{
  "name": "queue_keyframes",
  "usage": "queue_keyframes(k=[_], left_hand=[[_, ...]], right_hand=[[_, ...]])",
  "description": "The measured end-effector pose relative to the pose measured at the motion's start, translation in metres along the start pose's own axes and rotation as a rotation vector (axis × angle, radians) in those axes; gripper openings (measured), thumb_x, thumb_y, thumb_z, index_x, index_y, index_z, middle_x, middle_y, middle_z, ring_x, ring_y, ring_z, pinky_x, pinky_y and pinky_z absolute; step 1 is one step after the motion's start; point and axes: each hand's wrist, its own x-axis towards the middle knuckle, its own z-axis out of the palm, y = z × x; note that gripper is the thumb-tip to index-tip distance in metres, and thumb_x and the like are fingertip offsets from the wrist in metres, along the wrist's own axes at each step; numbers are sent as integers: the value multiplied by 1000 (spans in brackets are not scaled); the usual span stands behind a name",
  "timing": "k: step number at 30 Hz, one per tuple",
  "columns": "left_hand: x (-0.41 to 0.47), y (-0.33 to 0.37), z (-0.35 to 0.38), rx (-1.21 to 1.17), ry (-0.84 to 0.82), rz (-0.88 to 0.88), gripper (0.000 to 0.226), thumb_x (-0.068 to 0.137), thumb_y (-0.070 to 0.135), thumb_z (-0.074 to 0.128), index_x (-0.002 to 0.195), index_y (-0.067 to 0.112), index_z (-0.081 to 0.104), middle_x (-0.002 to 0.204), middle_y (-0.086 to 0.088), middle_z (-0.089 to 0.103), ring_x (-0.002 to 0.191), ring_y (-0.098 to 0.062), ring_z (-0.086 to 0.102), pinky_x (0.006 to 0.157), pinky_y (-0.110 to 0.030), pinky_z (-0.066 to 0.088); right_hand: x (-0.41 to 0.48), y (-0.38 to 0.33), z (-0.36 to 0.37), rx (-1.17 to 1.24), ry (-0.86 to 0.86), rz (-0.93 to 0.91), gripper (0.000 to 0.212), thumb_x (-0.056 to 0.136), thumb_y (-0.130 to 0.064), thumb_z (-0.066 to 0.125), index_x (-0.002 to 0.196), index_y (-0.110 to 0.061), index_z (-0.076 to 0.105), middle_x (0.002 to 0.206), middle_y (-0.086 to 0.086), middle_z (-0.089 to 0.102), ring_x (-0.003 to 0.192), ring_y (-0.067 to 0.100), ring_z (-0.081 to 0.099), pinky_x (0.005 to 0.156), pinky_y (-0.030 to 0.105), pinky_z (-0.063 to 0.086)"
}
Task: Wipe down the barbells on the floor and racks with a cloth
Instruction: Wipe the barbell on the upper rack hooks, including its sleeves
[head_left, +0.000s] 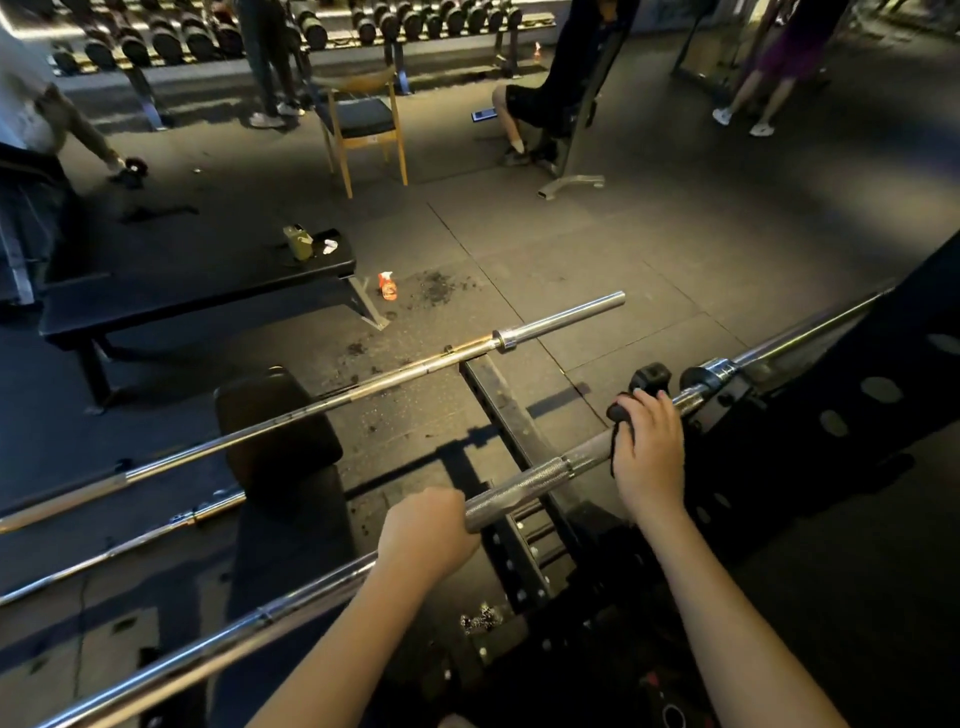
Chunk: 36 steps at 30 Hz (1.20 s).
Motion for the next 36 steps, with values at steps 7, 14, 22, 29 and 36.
queue_keyframes(k=[7,14,22,29,36], left_hand=[[-1,-3,2,29,21,47,22,94,33,53,110,19,60,92,4,62,80,-11,63,76,-25,54],[-2,-3,3,22,63,68,18,94,28,53,104,16,62,86,4,63,74,-10,63,68,-22,54],[-4,-1,6,53,90,44,19,95,33,51,103,18,59,83,6,56,72,-10,60,67,-22,53],[-3,0,7,44,91,49,17,95,31,51,104,19,58,87,6,60,75,-10,62,70,-23,54],[-4,1,9,62,127,40,17,96,32,50,103,19,58,88,6,62,74,-9,62,69,-22,53]], right_hand=[[-44,-30,8,4,-118,-281,42,95,-33,35,123,-14,60,129,0,56,133,19,39,114,43,28],[-6,-26,10,-37,13,77,29,99,-18,44,124,-11,58,142,7,48,144,25,23,120,42,17],[-34,-21,3,-30,-180,-218,39,98,-34,36,127,-18,56,137,-4,50,141,16,28,117,40,21],[-14,-35,17,-12,-6,130,29,98,-23,43,119,-14,60,143,2,45,144,23,22,119,48,17],[-17,-14,-5,-70,-207,-201,38,97,-29,38,127,-15,56,135,-1,52,138,15,32,115,34,18]])
